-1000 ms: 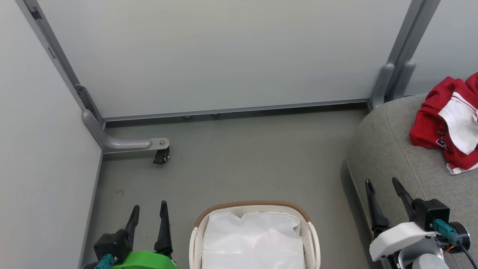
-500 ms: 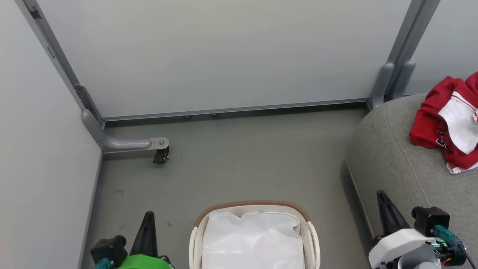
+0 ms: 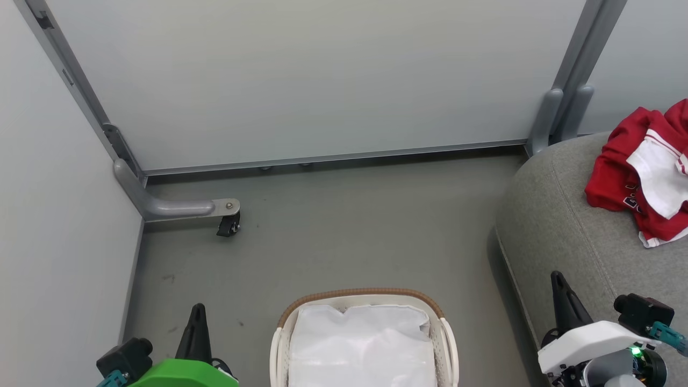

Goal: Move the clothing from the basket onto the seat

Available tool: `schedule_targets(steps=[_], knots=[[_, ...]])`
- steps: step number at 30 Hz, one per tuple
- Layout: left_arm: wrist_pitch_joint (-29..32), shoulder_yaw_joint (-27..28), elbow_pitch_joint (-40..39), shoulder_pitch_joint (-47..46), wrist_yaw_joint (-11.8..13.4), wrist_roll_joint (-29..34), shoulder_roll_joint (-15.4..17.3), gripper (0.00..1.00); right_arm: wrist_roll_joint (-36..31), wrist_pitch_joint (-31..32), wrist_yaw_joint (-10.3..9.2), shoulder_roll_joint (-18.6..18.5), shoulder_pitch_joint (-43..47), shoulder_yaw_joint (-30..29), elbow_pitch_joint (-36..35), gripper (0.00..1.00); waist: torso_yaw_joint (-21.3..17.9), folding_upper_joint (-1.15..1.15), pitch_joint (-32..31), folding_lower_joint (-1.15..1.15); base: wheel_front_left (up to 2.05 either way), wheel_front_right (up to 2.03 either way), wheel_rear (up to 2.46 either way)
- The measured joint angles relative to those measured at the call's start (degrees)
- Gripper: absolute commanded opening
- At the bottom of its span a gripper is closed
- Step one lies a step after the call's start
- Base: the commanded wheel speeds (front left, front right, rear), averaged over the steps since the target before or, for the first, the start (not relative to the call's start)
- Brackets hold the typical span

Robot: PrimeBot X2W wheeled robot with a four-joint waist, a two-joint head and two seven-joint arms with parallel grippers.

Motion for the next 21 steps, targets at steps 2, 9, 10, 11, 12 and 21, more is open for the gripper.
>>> schedule_targets(steps=[2, 9, 10, 11, 12, 21], knots=[[0.4, 0.3, -0.1, -0.1, -0.4, -1.7, 0.0, 0.0, 1.9, 0.5, 0.0, 0.0, 0.0, -0.1, -0.2, 0.0, -0.1, 0.0, 0.0, 0.0, 0.0, 0.0, 0.0], [2.1, 1.6, -0.5, -0.6, -0.7, -7.1, 0.1, 0.0, 8.3, 2.0, 0.0, -0.1, -0.1, -0.3, -0.8, 0.0, -0.3, 0.0, 0.1, 0.0, 0.0, 0.0, 0.0], [2.3, 1.9, -0.5, -0.7, -0.9, -8.0, 0.1, 0.0, 9.3, 2.3, 0.0, -0.1, -0.1, -0.3, -0.9, 0.0, -0.4, 0.0, 0.1, 0.0, 0.0, 0.0, 0.0], [2.4, 2.0, -0.6, -0.8, -0.9, -8.7, 0.1, 0.0, 10.2, 2.5, 0.0, -0.1, -0.1, -0.4, -0.9, 0.0, -0.4, 0.0, 0.1, 0.0, 0.0, 0.0, 0.0], [2.7, 2.1, -0.7, -1.0, -0.9, -9.2, 0.1, 0.0, 10.9, 2.7, 0.0, -0.1, -0.1, -0.4, -1.0, 0.0, -0.5, 0.0, 0.1, 0.0, 0.0, 0.0, 0.0], [4.5, 3.7, -1.4, -1.6, -1.5, -15.7, 0.1, 0.0, 18.3, 4.5, 0.0, -0.1, -0.5, -0.7, -1.6, 0.0, -0.8, 0.0, 0.1, 0.0, 0.0, 0.0, 0.0]])
